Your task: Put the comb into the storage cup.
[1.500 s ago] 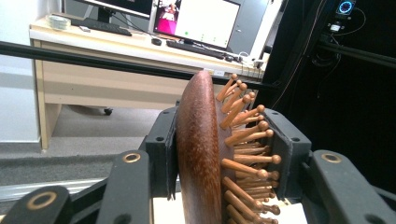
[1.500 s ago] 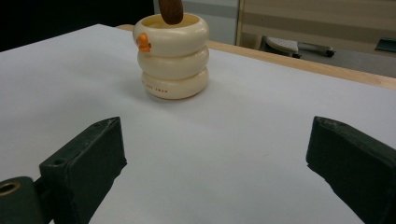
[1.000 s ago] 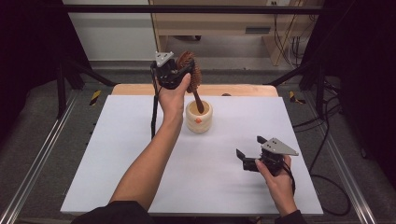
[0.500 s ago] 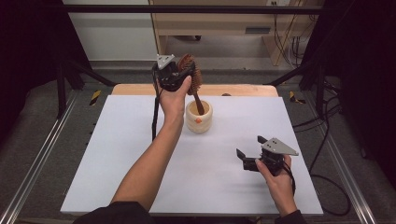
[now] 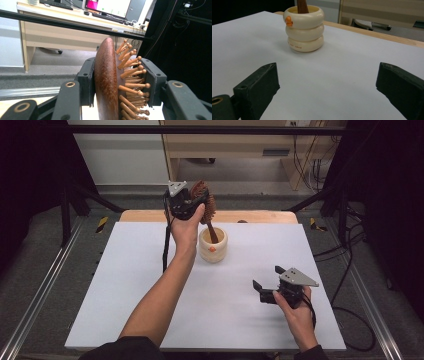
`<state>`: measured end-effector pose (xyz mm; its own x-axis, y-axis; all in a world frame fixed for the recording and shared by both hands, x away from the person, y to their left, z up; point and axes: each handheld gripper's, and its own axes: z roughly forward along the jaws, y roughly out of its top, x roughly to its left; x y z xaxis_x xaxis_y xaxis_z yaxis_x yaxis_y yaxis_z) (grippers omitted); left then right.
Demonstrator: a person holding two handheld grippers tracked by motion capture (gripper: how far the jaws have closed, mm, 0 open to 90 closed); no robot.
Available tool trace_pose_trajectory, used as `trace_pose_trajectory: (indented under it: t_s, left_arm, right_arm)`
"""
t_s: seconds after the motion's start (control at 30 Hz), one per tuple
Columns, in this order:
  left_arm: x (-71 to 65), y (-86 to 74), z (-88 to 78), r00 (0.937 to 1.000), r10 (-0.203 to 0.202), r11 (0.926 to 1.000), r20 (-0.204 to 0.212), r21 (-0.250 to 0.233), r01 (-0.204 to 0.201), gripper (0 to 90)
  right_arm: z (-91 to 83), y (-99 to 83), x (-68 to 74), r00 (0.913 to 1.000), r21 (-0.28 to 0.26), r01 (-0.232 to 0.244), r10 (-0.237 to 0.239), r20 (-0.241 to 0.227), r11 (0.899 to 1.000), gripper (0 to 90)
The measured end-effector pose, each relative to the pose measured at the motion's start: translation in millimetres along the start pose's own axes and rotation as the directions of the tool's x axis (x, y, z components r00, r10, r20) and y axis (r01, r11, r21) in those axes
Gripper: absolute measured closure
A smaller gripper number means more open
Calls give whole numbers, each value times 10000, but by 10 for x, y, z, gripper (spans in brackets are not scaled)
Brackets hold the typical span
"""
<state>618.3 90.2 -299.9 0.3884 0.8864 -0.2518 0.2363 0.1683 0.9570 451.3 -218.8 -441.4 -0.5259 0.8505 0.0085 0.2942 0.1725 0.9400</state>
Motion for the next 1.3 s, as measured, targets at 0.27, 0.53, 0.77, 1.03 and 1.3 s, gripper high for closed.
trace_pose_trajectory:
  t_s: [0.27,0.53,0.77,1.03,1.3]
  left_arm:
    - [-10,-25,14,10000,15,10000,41,56,-15,515]
    - [-5,-85,31,10000,25,9998,37,188,-26,514]
    - [-4,-115,42,10000,-8,9997,52,237,7,514]
    - [4,-142,46,10000,-27,9996,34,281,26,514]
    - [15,-182,52,10000,-75,9995,16,318,74,513]
  right_arm:
    - [2,-2,-1,10000,13,-5,5,-6,10000,49]
    - [5,-2,3,10000,24,11,-11,-42,10000,49]
    - [9,-4,4,10000,49,31,-31,-64,10000,48]
    - [13,-4,8,9999,65,47,-47,-94,10000,47]
    - [15,-6,7,9999,84,58,-57,-98,9999,47]
